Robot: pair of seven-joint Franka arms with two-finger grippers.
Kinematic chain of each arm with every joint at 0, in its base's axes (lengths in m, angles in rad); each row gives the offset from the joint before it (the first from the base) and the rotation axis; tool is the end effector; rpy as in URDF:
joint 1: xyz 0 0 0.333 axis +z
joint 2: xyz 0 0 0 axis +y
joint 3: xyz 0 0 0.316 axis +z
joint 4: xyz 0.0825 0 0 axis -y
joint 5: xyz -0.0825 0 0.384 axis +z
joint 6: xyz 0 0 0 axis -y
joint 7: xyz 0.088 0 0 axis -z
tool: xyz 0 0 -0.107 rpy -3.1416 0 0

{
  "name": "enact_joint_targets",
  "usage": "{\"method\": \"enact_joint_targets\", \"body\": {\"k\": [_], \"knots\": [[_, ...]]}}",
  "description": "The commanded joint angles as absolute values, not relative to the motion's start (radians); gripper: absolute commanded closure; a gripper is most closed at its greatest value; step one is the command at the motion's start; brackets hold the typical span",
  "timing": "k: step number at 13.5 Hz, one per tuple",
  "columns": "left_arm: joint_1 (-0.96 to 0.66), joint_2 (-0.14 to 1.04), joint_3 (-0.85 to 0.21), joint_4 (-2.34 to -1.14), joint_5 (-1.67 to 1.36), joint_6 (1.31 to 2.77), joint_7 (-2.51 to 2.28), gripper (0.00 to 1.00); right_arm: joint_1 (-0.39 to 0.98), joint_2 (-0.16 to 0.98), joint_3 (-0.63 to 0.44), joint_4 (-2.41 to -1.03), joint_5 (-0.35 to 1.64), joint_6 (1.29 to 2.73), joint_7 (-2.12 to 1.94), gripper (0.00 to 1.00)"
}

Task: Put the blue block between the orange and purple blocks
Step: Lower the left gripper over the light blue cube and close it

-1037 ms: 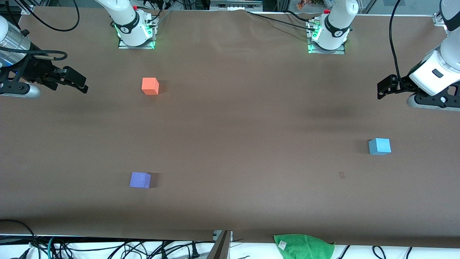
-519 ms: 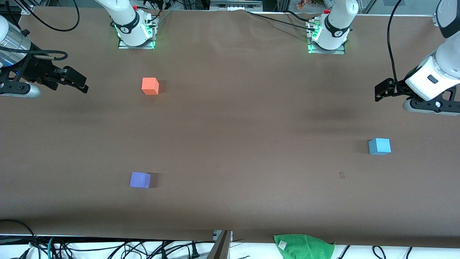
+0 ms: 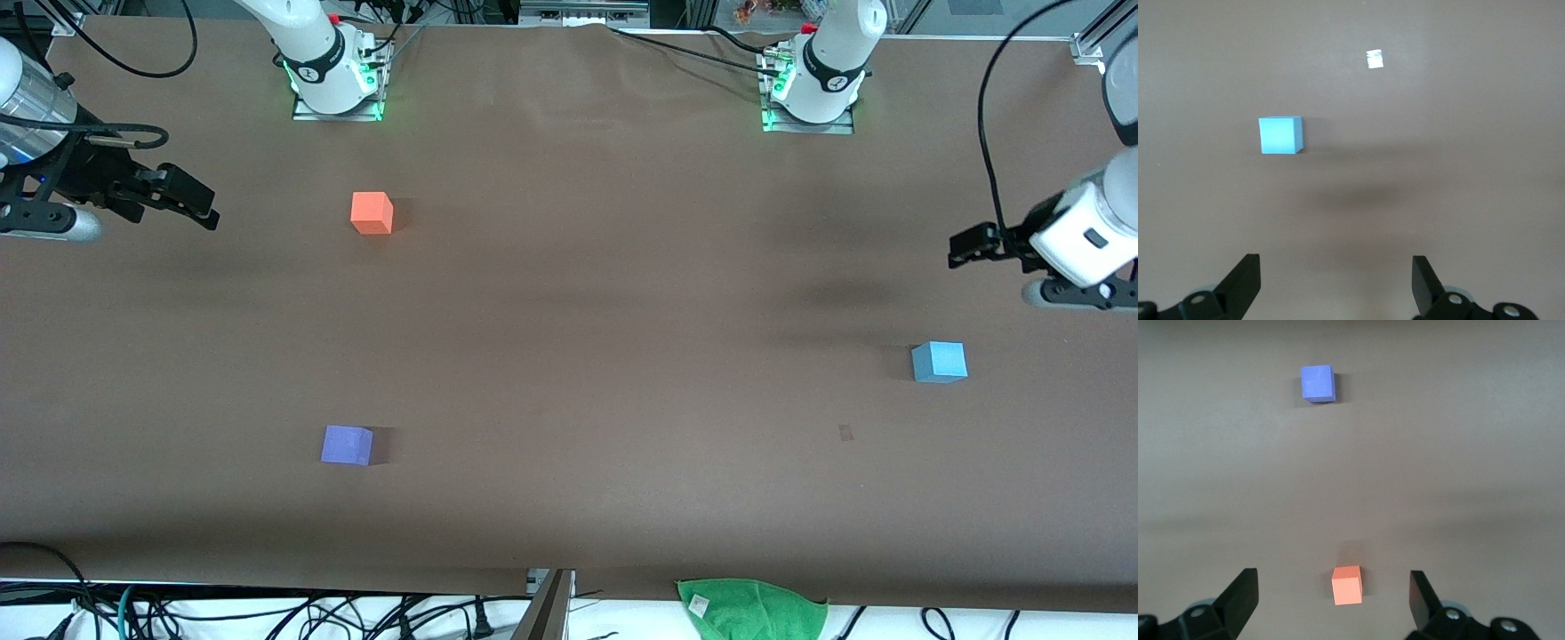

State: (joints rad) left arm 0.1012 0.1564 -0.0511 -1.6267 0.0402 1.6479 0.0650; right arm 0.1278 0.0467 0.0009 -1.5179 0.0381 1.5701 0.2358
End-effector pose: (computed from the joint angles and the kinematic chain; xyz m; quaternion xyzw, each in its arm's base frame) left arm 0.5952 0.0357 0.5143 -0.9975 0.0103 0.0682 0.0120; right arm 0.5640 0.0771 0.6232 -0.9984 0.0534 0.0008 0.0192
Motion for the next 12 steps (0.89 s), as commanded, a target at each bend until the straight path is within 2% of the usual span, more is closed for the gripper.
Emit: {"method": "enact_joint_targets", "body": {"k": [1, 7, 12], "knots": [[0.130, 0.251, -0.054, -1.608, 0.054, 1.748, 0.086, 0.00, 0.124, 0.048, 0.006, -1.500, 0.054, 1.554, 0.230, 0.00], [0.225, 0.480, -0.049, -1.631, 0.086, 1.988, 0.098, 0.00, 0.124, 0.048, 0.006, -1.500, 0.054, 1.554, 0.232, 0.00], [0.225, 0.566, -0.049, -1.654, 0.230, 2.086, 0.098, 0.00, 0.124, 0.048, 0.006, -1.502, 0.054, 1.552, 0.230, 0.00]]}}
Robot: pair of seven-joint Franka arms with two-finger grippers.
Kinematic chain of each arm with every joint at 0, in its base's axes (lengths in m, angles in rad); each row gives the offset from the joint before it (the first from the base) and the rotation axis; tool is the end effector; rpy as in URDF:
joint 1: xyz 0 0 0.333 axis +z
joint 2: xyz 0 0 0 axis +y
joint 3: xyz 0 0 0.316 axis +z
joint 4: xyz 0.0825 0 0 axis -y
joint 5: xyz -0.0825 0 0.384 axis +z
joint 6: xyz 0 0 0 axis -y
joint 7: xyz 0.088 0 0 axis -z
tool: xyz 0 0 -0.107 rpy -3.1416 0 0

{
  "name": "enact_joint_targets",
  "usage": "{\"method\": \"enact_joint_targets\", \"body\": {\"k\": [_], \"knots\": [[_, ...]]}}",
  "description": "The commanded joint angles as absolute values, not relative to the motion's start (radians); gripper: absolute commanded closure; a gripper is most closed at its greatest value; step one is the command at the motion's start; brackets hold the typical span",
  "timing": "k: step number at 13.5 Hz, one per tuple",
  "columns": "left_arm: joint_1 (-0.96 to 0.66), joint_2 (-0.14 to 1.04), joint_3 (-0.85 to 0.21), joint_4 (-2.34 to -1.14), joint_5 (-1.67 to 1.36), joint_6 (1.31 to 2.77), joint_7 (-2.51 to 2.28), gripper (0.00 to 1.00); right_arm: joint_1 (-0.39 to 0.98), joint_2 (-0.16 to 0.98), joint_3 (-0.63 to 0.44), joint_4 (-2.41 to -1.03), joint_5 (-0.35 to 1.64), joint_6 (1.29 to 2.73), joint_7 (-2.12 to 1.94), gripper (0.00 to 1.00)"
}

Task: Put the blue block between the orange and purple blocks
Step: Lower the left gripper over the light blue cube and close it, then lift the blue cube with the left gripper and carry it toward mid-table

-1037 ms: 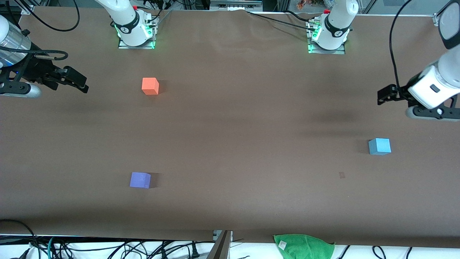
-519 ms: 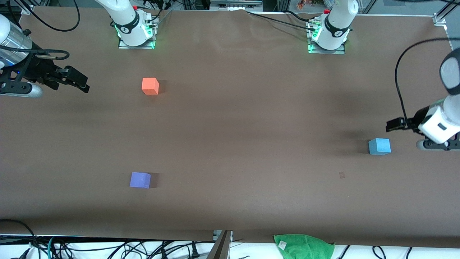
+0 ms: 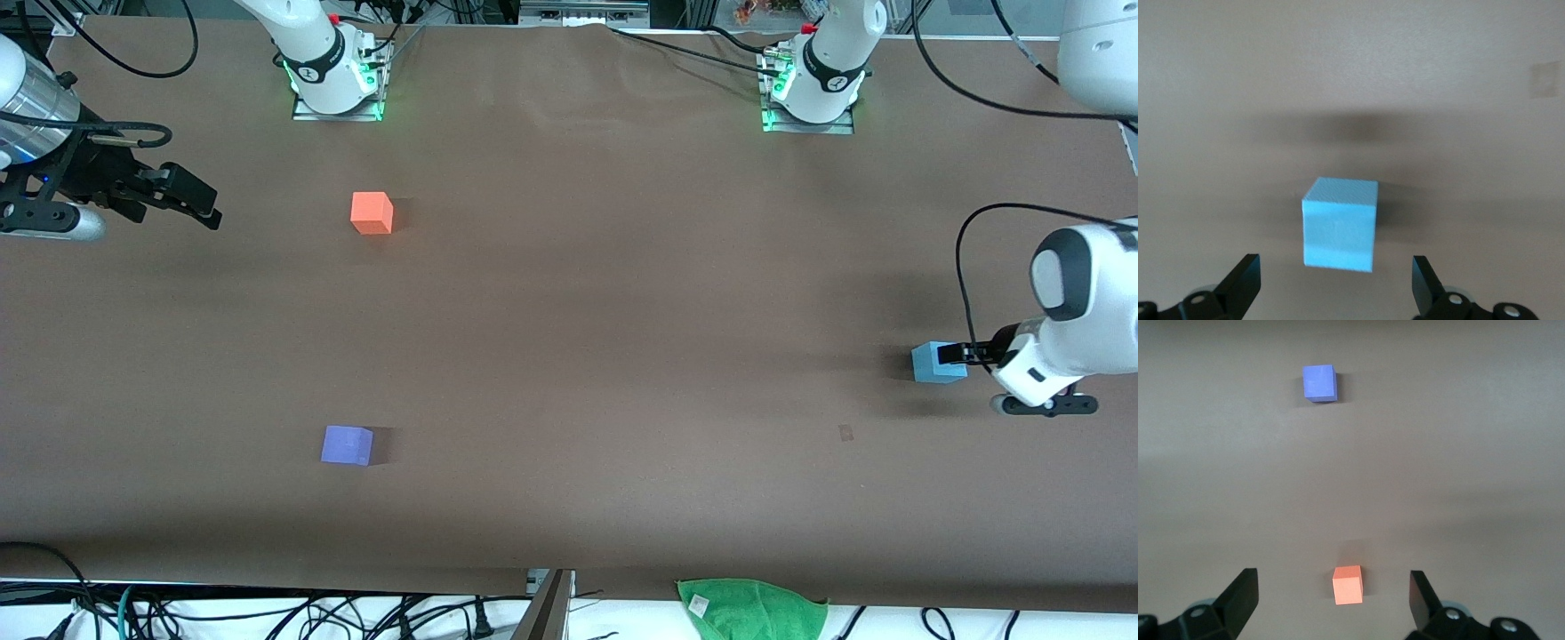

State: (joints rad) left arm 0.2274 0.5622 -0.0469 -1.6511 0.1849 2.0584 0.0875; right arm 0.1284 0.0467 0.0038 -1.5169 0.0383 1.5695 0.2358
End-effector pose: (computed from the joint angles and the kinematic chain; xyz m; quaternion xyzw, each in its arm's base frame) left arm 0.6529 0.1325 0.2739 -0.9949 0.0005 0.0844 0.0545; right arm 0.5637 0.0790 0.6237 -0.9985 0.0517 0.0006 0.0194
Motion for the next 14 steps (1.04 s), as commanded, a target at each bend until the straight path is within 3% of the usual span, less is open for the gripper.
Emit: {"method": "enact_joint_targets", "body": {"k": [1, 14], "knots": [[0.227, 0.581, -0.051, -1.654, 0.230, 2.088, 0.100, 0.00, 0.124, 0.048, 0.005, -1.502, 0.054, 1.548, 0.229, 0.00], [0.233, 0.683, -0.052, -1.667, 0.287, 2.126, 0.163, 0.00, 0.124, 0.049, 0.003, -1.500, 0.052, 1.551, 0.232, 0.00]]}}
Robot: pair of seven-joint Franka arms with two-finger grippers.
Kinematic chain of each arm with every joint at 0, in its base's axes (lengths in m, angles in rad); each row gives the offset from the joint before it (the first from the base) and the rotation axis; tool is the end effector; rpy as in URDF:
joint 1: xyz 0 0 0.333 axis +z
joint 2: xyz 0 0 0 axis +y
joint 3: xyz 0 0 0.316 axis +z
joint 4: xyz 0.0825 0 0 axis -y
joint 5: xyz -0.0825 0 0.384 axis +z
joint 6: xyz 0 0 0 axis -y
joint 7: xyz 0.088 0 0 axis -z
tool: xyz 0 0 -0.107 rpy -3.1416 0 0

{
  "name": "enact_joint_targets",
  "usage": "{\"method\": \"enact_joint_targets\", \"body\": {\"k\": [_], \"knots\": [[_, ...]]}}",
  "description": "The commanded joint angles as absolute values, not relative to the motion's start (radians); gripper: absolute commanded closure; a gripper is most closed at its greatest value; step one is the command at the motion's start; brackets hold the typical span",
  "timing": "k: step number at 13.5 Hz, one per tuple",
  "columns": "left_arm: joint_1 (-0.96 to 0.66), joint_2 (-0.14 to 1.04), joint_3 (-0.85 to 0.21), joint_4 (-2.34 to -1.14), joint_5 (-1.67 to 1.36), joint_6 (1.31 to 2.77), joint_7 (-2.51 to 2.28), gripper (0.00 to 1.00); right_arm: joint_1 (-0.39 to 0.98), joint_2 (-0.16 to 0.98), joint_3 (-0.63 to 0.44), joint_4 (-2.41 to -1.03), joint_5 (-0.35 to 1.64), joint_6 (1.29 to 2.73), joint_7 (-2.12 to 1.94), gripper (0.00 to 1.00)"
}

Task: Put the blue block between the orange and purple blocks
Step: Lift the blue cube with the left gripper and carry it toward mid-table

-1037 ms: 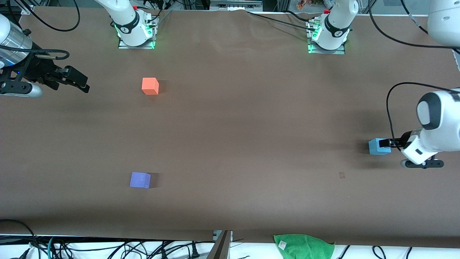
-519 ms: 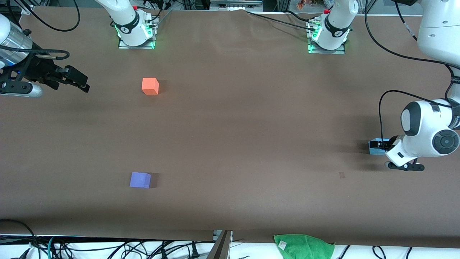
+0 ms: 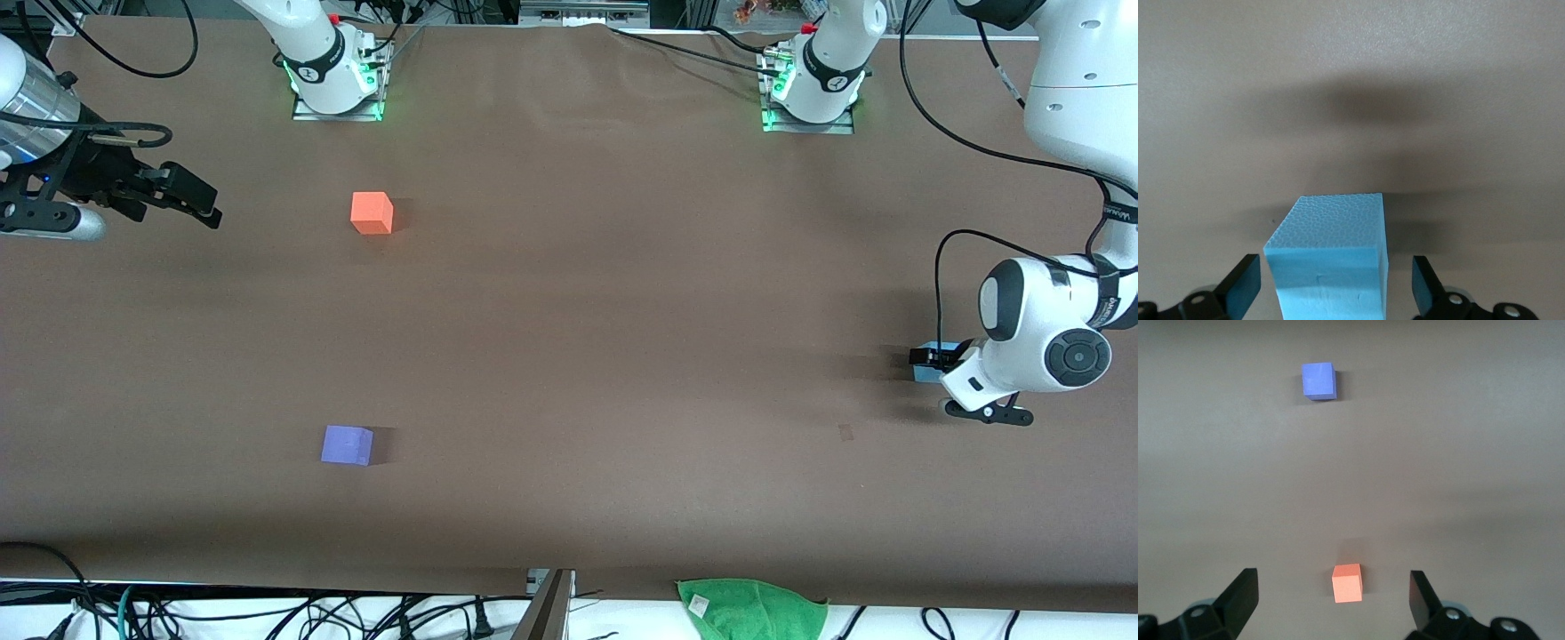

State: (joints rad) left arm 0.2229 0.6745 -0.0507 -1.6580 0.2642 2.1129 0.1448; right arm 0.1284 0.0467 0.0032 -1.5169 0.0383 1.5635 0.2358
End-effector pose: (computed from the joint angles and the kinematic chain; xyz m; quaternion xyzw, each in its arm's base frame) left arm 0.6479 0.1281 0.2006 -0.9883 0.0626 0.1202 0.0704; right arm 0.5631 0.0786 0.6231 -0.9985 0.0519 0.0036 0.0189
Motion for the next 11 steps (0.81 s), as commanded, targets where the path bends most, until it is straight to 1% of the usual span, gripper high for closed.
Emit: {"method": "enact_joint_targets", "body": {"k": [1, 3, 4, 6, 7, 8, 9, 11], "knots": [[0.242, 0.690, -0.054, -1.669, 0.281, 2.126, 0.163, 0.00, 0.124, 0.049, 0.003, -1.500, 0.052, 1.552, 0.232, 0.00], [0.249, 0.693, -0.054, -1.683, 0.279, 2.160, 0.163, 0.00, 0.124, 0.049, 0.003, -1.500, 0.052, 1.554, 0.232, 0.00], [0.250, 0.692, -0.054, -1.689, 0.279, 2.167, 0.164, 0.10, 0.124, 0.049, 0.003, -1.500, 0.052, 1.552, 0.232, 0.00], [0.249, 0.689, -0.057, -1.689, 0.275, 2.168, 0.163, 0.59, 0.124, 0.049, 0.003, -1.500, 0.054, 1.554, 0.232, 0.00], [0.249, 0.687, -0.058, -1.687, 0.273, 2.166, 0.161, 0.74, 0.124, 0.049, 0.003, -1.500, 0.052, 1.554, 0.232, 0.00], [0.249, 0.683, -0.060, -1.689, 0.273, 2.164, 0.158, 0.83, 0.124, 0.049, 0.003, -1.500, 0.054, 1.555, 0.232, 0.00], [0.249, 0.678, -0.061, -1.687, 0.273, 2.160, 0.161, 0.84, 0.124, 0.049, 0.003, -1.500, 0.052, 1.555, 0.232, 0.00], [0.238, 0.631, -0.069, -1.687, 0.273, 2.137, 0.161, 0.84, 0.124, 0.049, 0.003, -1.500, 0.054, 1.557, 0.233, 0.00]]}}
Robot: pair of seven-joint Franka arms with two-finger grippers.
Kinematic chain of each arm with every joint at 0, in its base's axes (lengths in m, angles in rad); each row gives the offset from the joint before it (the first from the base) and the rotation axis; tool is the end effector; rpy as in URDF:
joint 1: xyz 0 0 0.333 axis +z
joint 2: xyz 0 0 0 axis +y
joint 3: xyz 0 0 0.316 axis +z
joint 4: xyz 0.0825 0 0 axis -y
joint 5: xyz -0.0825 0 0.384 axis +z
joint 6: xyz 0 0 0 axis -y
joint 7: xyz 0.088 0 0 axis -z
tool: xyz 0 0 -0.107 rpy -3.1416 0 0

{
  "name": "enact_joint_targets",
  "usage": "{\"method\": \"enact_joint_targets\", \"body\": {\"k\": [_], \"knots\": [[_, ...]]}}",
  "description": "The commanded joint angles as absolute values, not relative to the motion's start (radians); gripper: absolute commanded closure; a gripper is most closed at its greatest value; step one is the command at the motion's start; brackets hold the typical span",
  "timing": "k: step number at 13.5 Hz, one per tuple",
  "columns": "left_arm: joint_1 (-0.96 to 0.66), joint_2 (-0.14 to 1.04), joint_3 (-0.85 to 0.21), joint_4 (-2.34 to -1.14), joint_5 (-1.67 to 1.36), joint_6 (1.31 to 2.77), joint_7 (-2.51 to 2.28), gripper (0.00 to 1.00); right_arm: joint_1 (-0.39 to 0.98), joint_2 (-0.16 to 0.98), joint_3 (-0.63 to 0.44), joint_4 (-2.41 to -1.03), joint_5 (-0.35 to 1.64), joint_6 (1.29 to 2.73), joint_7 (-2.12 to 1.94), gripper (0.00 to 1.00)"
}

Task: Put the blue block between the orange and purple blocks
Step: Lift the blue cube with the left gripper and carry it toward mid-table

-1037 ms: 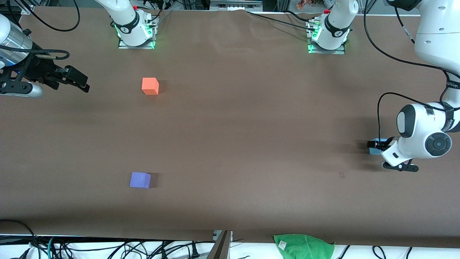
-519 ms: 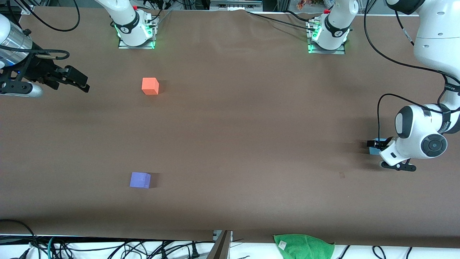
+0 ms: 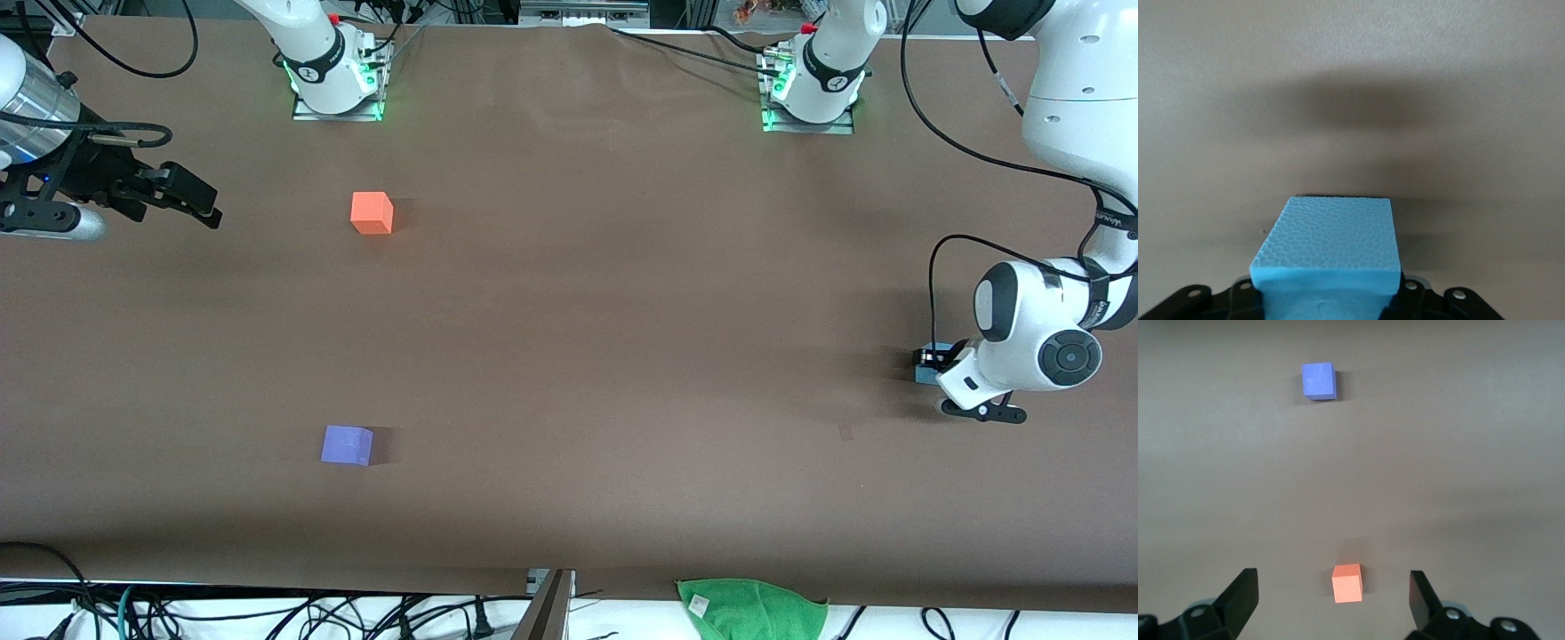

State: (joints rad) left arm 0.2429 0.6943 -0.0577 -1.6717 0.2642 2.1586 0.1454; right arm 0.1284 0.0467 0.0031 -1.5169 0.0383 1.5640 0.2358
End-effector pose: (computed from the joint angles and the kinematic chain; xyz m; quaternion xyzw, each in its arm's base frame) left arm 0.6446 0.1348 0.1850 -0.9896 0.0596 0.1134 0.0648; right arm 0.5632 0.0786 0.6232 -0.9985 0.0520 0.0033 0.0189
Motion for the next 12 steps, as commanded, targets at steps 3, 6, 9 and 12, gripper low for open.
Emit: {"method": "enact_joint_targets", "body": {"k": [3, 6, 9, 12], "knots": [[0.236, 0.562, -0.181, -1.669, 0.270, 1.946, 0.128, 0.84, 0.124, 0.049, 0.005, -1.500, 0.054, 1.559, 0.235, 0.00], [0.236, 0.535, -0.357, -1.661, 0.264, 1.803, 0.035, 0.84, 0.126, 0.049, 0.006, -1.500, 0.052, 1.559, 0.235, 0.00], [0.172, 0.558, -0.488, -1.614, 0.261, 1.804, -0.123, 0.84, 0.126, 0.051, 0.006, -1.500, 0.052, 1.562, 0.235, 0.00], [0.007, 0.635, -0.488, -1.519, 0.213, 1.810, -0.308, 0.84, 0.130, 0.049, 0.008, -1.500, 0.046, 1.563, 0.239, 0.00]]}}
